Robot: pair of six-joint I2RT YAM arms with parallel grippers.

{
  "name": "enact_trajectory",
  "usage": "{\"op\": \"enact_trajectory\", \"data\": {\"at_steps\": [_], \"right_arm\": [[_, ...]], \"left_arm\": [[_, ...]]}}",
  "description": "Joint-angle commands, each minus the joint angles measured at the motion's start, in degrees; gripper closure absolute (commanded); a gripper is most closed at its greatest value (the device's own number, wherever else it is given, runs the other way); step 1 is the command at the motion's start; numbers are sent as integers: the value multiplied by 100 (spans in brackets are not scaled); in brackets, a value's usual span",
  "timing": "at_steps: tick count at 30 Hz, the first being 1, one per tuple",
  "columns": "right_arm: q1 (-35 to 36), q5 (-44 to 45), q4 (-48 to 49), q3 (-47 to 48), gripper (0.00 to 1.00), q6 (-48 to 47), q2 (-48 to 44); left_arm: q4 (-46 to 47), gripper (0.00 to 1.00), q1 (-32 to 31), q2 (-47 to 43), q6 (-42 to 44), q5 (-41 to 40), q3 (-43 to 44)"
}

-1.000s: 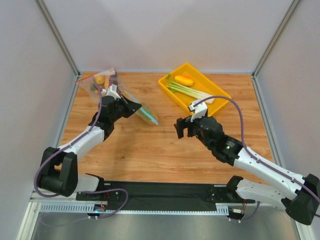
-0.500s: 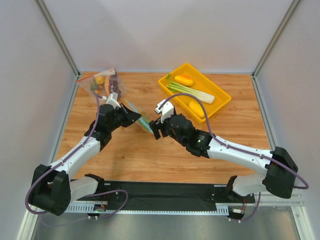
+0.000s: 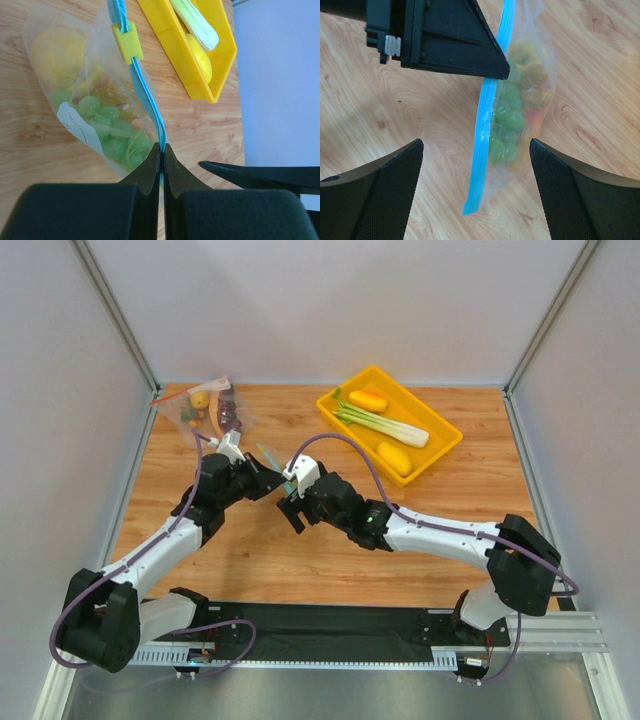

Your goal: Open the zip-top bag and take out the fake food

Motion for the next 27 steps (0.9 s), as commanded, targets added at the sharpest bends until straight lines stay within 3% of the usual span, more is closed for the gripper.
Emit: {"op": "enact_trajectory", "data": {"at_steps": [1,6,7,9,10,12,13,15,16,18,27], "right_arm": [[26,127,253,299,18,-183,242],[26,268,253,352,36,-210,419],[26,286,227,361,47,-210,436],[26,338,157,396,59,-210,445],[26,400,130,405,74,-210,445],[18,444,69,414,86,-253,436],[0,470,42,414,100,-271,402],[-79,436,7,379,100,-271,349],[-131,261,7,318,100,-237,227],[-315,-55,7,212,100,-184,68],[-1432,-2049,-46,-429,100,247,-1153]], "left_arm": [[281,100,-69,-195,-189,315,-51],[264,100,-69,-336,-163,368,-121],[255,100,-69,-336,-119,411,-130],[290,100,-69,-283,-58,525,-157],[334,100,-69,-222,-49,648,-165],[631,100,-69,-143,-14,833,-227],[763,95,-69,-47,21,1034,-270],[1072,82,-69,59,249,1211,-271],[1098,68,-69,147,372,1333,-254],[1230,57,-69,209,653,1509,-218],[1477,36,-69,-273,1471,1590,-279]]}}
